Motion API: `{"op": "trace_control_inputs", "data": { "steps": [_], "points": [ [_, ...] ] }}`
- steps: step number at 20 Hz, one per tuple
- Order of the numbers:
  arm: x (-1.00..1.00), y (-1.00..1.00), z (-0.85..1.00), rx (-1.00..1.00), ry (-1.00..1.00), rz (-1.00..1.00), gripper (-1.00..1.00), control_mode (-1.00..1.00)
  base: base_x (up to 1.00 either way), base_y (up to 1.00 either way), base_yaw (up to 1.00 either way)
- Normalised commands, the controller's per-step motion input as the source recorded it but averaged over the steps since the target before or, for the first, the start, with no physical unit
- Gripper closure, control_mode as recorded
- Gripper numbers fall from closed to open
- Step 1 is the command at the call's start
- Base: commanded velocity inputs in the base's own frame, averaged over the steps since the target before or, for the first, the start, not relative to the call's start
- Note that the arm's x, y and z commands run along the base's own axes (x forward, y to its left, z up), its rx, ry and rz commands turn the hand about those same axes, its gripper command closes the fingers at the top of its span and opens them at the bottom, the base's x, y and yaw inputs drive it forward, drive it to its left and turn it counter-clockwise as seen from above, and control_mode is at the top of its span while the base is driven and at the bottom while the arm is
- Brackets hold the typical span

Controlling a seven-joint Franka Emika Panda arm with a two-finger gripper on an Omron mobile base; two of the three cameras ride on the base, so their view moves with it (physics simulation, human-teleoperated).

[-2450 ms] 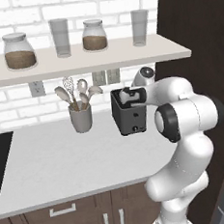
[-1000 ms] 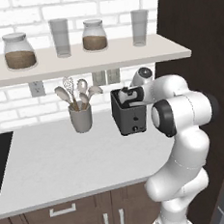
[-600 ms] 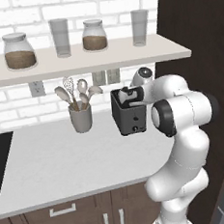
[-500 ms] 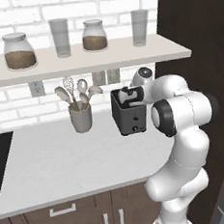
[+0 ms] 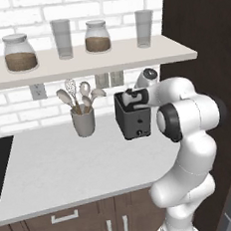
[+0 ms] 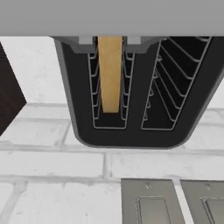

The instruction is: Start the toaster. Once the lever pops up, take the bread to the plate on the dining counter.

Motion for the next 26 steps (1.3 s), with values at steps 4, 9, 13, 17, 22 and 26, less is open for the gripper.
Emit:
{"op": "trace_control_inputs", "data": {
  "steps": [4,9,13,17,22,26],
  "points": [
    [-0.11,-0.03,0.51,0.00,-0.04,0.00,1.00,-1.00,0.00,0.00,0.00],
    [-0.17,0.00,0.40,0.00,-0.05,0.00,1.00,-1.00,0.00,0.00,0.00],
    [-0.19,0.00,0.48,0.00,-0.04,0.00,1.00,-1.00,0.00,0.00,0.00],
    [-0.14,0.00,0.48,0.00,-0.06,0.00,1.00,-1.00,0.00,0.00,0.00],
    [-0.22,0.00,0.25,0.00,-0.05,0.00,1.00,-1.00,0.00,0.00,0.00],
    [-0.32,0.00,0.16,0.00,-0.07,0.00,1.00,-1.00,0.00,0.00,0.00]
  ]
}}
